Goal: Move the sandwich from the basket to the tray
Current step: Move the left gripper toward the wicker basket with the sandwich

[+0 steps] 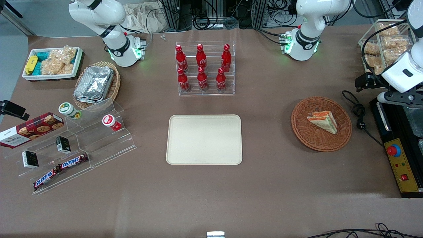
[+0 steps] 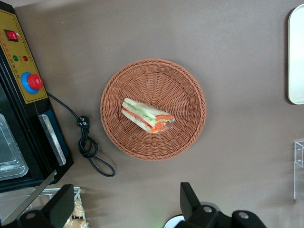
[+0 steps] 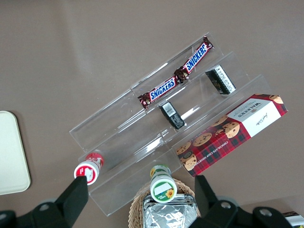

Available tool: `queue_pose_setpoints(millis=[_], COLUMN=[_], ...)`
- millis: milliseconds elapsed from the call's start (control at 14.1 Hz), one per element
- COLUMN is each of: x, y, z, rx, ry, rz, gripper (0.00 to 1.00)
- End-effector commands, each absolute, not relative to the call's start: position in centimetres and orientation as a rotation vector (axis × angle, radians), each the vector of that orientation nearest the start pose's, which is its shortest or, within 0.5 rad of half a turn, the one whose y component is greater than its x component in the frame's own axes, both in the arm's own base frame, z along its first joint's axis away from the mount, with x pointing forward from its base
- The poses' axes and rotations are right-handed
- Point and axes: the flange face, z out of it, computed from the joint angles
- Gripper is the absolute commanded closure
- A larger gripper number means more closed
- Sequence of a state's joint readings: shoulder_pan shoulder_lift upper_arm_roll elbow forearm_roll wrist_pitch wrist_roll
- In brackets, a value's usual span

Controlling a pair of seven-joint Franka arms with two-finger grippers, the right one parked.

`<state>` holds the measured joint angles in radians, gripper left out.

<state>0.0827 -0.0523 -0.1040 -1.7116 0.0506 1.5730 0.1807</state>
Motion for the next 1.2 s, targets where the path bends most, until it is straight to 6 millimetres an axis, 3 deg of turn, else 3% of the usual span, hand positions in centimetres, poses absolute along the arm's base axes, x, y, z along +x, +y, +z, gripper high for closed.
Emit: queue_pose_setpoints(millis=[0, 283, 567, 921, 1134], x=[53.9, 54.6, 53.8, 52.4, 52.4], y=[-1.0, -1.2, 0.0, 0.7, 0.8], z=[58.8, 58.1, 53.9, 45.0, 39.0], rx=[-3.079, -3.088, -3.043, -2.838, -2.628], ry=[0.274, 0.15, -0.428, -1.249, -1.652], rz=[0.164, 0.186, 0.196, -0.031, -0.051], gripper=[0.0, 0.0, 0.0, 0.0, 0.0])
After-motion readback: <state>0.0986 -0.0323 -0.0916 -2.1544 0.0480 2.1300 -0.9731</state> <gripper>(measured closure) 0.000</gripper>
